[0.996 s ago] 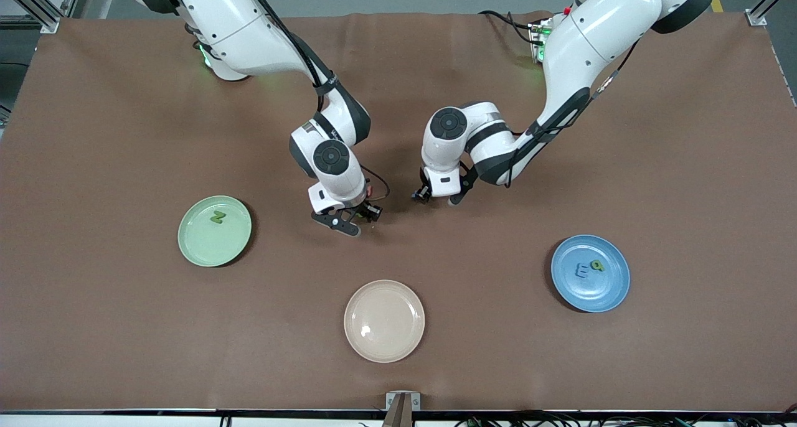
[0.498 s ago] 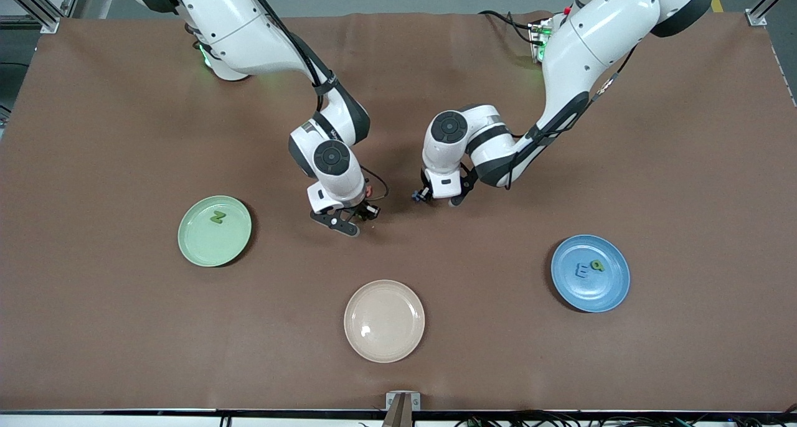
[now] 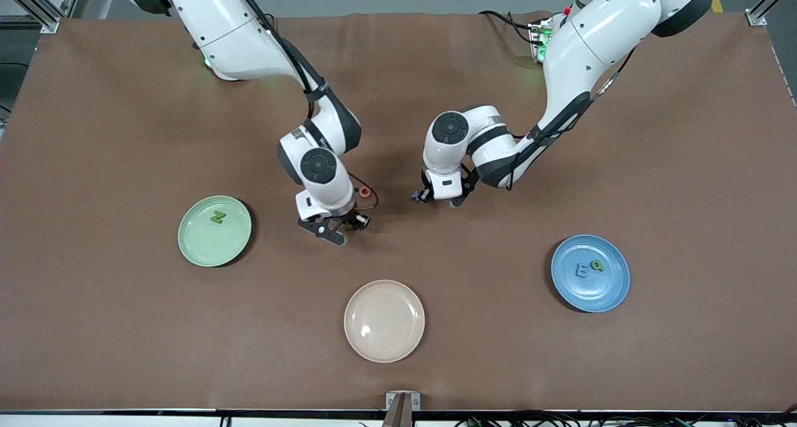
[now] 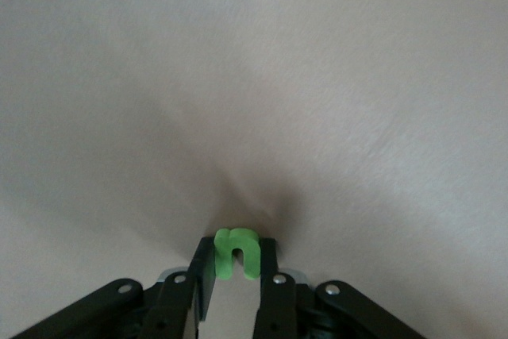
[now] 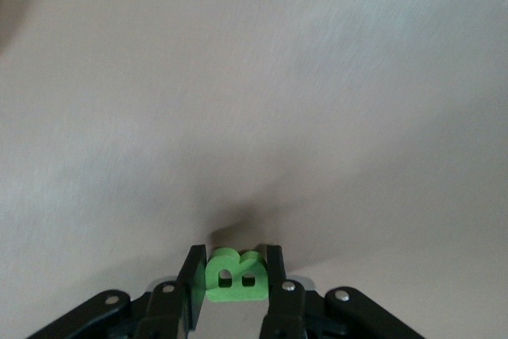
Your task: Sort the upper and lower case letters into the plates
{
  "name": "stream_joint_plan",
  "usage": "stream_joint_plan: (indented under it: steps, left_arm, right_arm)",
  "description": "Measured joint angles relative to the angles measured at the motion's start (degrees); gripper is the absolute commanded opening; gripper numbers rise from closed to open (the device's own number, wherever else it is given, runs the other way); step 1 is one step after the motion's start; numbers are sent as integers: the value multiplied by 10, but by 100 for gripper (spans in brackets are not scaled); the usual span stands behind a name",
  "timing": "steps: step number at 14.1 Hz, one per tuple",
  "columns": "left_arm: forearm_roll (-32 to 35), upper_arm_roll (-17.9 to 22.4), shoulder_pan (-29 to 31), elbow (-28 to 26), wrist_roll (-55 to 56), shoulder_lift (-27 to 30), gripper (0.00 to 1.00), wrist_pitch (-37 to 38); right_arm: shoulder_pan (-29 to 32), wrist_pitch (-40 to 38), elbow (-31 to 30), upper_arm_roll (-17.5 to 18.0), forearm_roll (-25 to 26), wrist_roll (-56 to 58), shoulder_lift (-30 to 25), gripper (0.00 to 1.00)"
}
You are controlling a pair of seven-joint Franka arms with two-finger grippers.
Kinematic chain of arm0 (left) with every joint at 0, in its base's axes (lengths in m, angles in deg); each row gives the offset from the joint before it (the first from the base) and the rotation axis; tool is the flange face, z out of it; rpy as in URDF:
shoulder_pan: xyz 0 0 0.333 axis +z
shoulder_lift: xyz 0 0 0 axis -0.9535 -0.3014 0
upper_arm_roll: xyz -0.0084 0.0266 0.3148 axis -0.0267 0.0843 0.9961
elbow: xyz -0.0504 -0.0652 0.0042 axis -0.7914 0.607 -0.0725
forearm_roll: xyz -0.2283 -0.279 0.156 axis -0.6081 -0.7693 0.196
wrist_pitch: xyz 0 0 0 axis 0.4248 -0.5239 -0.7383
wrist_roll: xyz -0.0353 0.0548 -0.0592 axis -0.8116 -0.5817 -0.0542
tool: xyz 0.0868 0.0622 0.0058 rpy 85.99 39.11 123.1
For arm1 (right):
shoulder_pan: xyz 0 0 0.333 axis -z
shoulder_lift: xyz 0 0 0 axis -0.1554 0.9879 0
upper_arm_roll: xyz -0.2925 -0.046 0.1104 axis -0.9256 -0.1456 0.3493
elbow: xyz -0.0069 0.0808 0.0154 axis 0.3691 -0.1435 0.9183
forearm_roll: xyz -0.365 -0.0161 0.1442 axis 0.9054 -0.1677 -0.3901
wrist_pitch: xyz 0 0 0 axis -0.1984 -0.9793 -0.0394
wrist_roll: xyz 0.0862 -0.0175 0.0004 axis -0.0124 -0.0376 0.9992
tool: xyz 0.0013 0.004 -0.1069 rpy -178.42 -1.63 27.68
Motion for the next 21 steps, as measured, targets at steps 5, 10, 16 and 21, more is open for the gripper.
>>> stream_joint_plan:
  steps: [5, 10, 16, 21]
  left_arm:
    - [2, 1, 49, 41, -92, 30, 1, 60]
    - [2, 2, 130, 58, -270, 65, 1, 111]
    - [2, 3, 260, 58, -504, 66, 3, 112]
    - [2, 3, 287, 65, -553, 52, 55, 111]
  right_arm:
    - [108, -126, 4, -4, 0, 170, -71, 2]
    - [241, -135, -30, -4, 0, 361, -95, 2]
    - [282, -17, -131, 2, 0, 412, -95, 2]
    - [282, 19, -165, 5, 0, 412, -95, 2]
